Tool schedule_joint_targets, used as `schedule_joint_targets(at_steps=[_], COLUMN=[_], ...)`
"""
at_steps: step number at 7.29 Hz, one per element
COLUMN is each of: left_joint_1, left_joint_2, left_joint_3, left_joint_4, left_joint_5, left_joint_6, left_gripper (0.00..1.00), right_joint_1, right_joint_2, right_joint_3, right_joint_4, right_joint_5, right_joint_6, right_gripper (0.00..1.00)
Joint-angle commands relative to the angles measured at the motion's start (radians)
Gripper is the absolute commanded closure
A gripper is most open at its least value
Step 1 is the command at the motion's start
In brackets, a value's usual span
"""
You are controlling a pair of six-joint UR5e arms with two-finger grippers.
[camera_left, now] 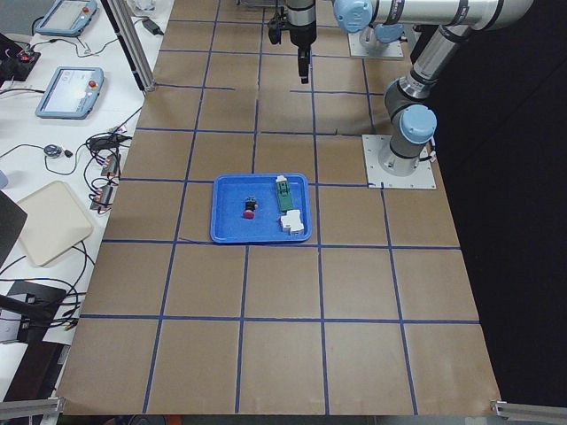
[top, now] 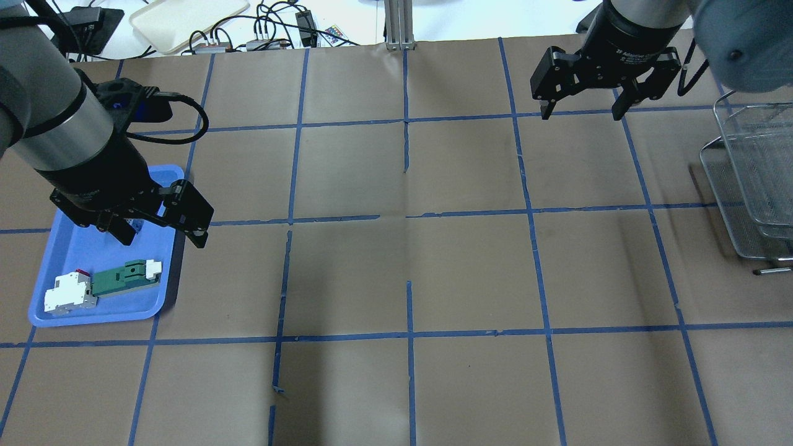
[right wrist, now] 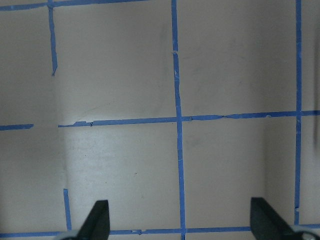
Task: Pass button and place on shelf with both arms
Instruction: 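Lift the left gripper up from the blue tray and draw back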
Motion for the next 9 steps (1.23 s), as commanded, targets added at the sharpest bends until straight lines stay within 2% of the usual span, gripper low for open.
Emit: schedule_joint_targets(at_steps=[1, 7, 9], left_joint_1=[-0.002, -0.002, -0.002], left_joint_2=[-0.005, -0.017, -0.019], left_joint_3=[-0.006, -0.016, -0.016], left_joint_4=[0.007, 0.061, 0.070], left_joint_5=[-0.002, 0.003, -0.002], left_joint_6=[-0.034, -0.033, -0.033], left_gripper=[0.00, 0.00, 0.00], right_joint_1=[0.000, 0.000, -0.001], right_joint_2=[0.000, -0.006, -0.008], right_joint_3=[0.001, 0.001, -0.012], right_joint_4=[0.000, 0.003, 0.000], right_joint_5=[0.001, 0.004, 0.005], right_joint_6=[0.000, 0.000, -0.115], right_gripper=[0.00, 0.00, 0.00])
